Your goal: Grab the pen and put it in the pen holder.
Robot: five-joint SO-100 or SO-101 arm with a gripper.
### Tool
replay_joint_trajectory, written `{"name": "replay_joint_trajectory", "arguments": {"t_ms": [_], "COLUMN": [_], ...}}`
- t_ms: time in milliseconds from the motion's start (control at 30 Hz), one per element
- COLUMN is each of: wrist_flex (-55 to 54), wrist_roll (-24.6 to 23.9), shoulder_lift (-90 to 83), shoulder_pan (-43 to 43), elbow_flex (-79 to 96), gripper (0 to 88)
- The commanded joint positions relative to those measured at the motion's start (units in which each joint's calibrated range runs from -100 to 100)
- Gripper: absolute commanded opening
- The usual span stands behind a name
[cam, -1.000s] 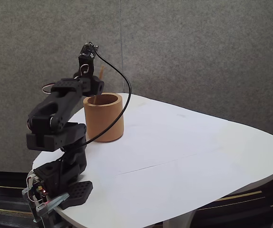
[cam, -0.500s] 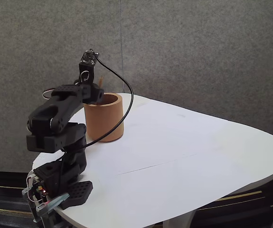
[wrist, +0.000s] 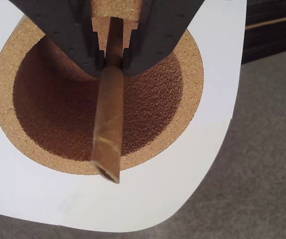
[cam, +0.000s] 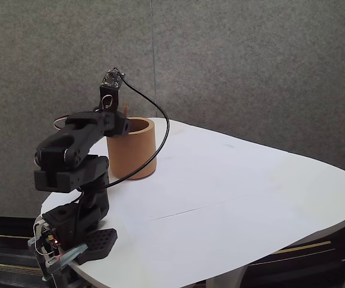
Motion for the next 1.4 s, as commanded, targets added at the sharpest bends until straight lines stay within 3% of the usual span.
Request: {"name": "replay_joint_trajectory", "arguments": {"t_ms": [0,500,800,1367], "wrist_flex": [-0.9,-0.1,0.0,-0.8], "wrist_roll": [0.3,0.3,0.2,0.2], "shoulder_lift": [-0.4,-12.9,-12.9,-13.6], "shoulder_pan": [-0.2,0.0,0.3,2.0], "elbow_flex": [-0.5,3.2,4.0,4.2], "gripper": [0.7,1.5,19.8,20.2]}}
